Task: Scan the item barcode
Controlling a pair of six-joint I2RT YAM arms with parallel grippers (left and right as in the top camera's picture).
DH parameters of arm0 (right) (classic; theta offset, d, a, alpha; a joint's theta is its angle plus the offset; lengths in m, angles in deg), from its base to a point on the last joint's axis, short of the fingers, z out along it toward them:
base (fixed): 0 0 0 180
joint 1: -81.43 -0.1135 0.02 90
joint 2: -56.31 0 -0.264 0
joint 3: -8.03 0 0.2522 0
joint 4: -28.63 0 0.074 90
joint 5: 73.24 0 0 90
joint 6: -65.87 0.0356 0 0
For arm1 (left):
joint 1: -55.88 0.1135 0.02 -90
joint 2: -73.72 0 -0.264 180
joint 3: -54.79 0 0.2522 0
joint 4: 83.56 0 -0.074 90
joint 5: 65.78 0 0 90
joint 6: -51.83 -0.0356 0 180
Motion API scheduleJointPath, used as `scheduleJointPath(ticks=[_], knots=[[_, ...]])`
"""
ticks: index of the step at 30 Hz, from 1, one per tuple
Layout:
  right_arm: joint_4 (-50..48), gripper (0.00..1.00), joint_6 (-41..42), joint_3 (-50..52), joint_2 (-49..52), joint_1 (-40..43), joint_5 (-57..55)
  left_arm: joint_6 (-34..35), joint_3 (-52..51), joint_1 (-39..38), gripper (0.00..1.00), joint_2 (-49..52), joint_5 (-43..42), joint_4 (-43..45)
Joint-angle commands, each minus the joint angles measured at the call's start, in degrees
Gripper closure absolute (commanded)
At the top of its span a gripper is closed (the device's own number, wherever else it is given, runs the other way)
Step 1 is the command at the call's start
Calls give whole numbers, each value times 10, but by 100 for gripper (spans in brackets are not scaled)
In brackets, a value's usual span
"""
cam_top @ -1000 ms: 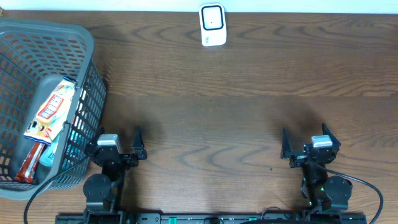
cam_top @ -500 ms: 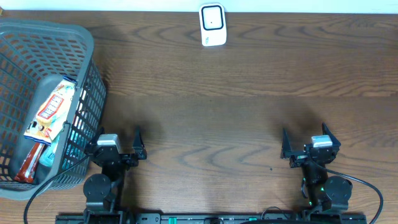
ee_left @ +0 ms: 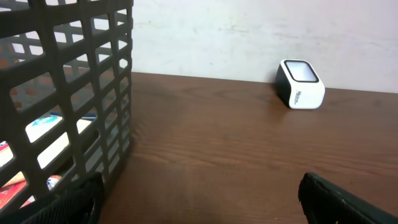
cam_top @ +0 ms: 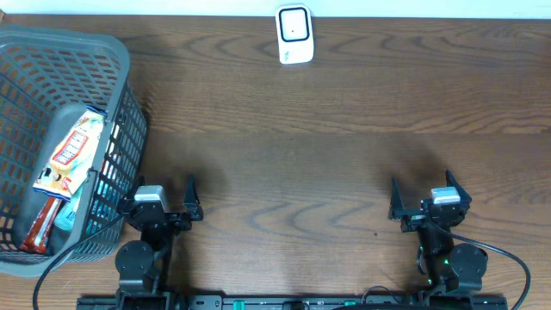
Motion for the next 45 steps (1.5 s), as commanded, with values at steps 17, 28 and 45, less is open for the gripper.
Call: scheduleJointPath(ticks=[17,28,45], knots=[[1,1,-6,2,-2,-5,-2,14,47,3,1,-3,-172,-6],[1,1,-6,2,-2,-5,-1,37,288,3,1,130,-169,-114],[1,1,-6,2,-2,-5,-2,50,758,4,1,500,-205,-491]])
